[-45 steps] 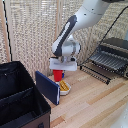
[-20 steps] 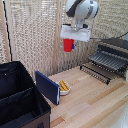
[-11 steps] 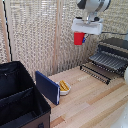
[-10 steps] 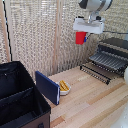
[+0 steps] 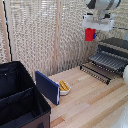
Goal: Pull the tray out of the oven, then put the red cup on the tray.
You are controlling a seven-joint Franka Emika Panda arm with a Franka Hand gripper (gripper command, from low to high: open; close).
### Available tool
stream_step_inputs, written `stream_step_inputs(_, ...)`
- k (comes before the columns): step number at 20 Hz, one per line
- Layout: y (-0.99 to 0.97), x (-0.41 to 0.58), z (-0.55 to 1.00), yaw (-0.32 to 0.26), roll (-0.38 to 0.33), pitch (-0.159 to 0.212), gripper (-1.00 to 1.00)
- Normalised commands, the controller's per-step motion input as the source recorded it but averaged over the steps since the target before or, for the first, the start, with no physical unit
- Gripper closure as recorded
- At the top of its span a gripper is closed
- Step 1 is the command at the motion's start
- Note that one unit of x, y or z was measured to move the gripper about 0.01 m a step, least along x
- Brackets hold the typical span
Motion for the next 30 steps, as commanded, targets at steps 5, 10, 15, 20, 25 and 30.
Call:
stream_step_inputs(5,-0.37,-0.206,-0.15,-0.047,-0.279,0.202,1.00)
stream_step_inputs(10,-0.30,-0.245,-0.29,-0.047,-0.167,0.131,1.00)
stream_step_inputs(15,-0.21,-0.083,-0.29,-0.036,-0.010,0.005,1.00)
stream_step_inputs(20,-0.22,0.021,-0.35,-0.012,0.000,0.000,1.00)
stream_step_inputs(25,-0.42,0.008,-0.33,-0.037,0.000,0.000,1.00)
stream_step_inputs(30,-0.44,0.000,-0.24,-0.029,-0.002,0.000,1.00)
